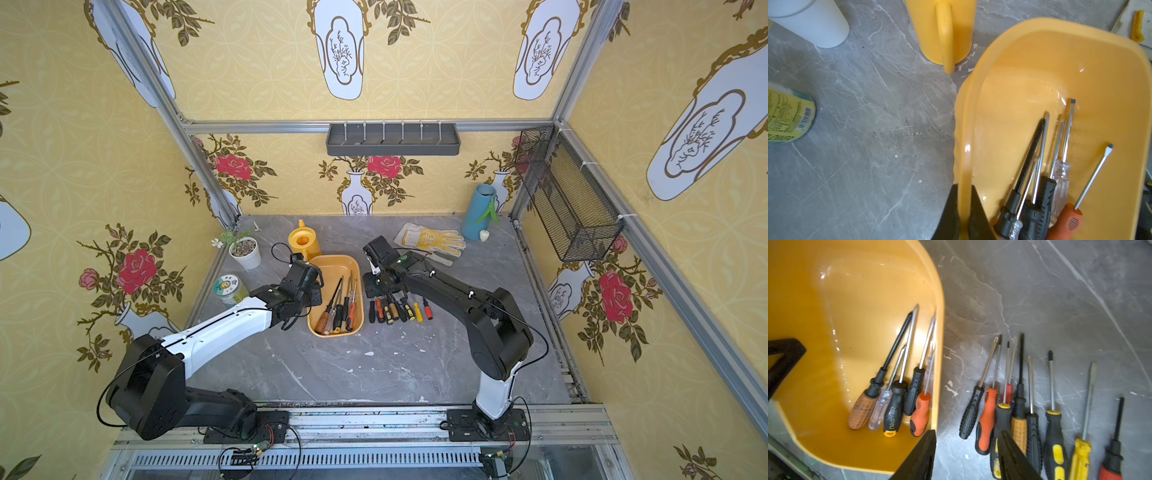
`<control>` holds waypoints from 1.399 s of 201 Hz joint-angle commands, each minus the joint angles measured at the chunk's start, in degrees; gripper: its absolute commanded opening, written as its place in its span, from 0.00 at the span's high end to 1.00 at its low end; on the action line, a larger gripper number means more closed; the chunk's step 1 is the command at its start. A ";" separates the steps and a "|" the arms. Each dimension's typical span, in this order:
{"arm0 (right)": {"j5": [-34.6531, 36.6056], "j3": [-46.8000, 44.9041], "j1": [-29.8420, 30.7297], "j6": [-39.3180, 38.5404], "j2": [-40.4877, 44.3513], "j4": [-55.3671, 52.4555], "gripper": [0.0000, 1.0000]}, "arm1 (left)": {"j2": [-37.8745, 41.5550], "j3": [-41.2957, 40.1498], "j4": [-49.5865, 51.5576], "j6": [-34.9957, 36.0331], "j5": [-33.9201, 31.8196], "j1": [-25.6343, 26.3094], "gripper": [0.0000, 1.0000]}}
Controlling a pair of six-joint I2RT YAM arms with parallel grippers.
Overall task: Take out the screwdriver from the storage box
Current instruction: Place the screwdriver at the center of the board, then pick up the screwdriver from the storage box.
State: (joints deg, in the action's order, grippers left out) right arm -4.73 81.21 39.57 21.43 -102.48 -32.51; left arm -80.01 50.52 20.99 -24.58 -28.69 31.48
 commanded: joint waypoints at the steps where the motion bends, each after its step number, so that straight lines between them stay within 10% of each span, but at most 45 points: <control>1: -2.57 -0.48 1.80 0.56 0.17 4.93 0.50 | 0.80 -0.93 -3.71 -0.96 0.58 -0.02 1.00; 281: -8.77 4.49 7.88 11.13 -17.33 12.81 0.70 | 1.95 -2.26 -4.82 -0.88 1.09 -0.02 1.00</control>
State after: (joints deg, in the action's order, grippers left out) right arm -14.41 84.03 47.16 31.38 -118.39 -18.72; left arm -78.28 48.29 18.98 -25.08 -27.73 31.48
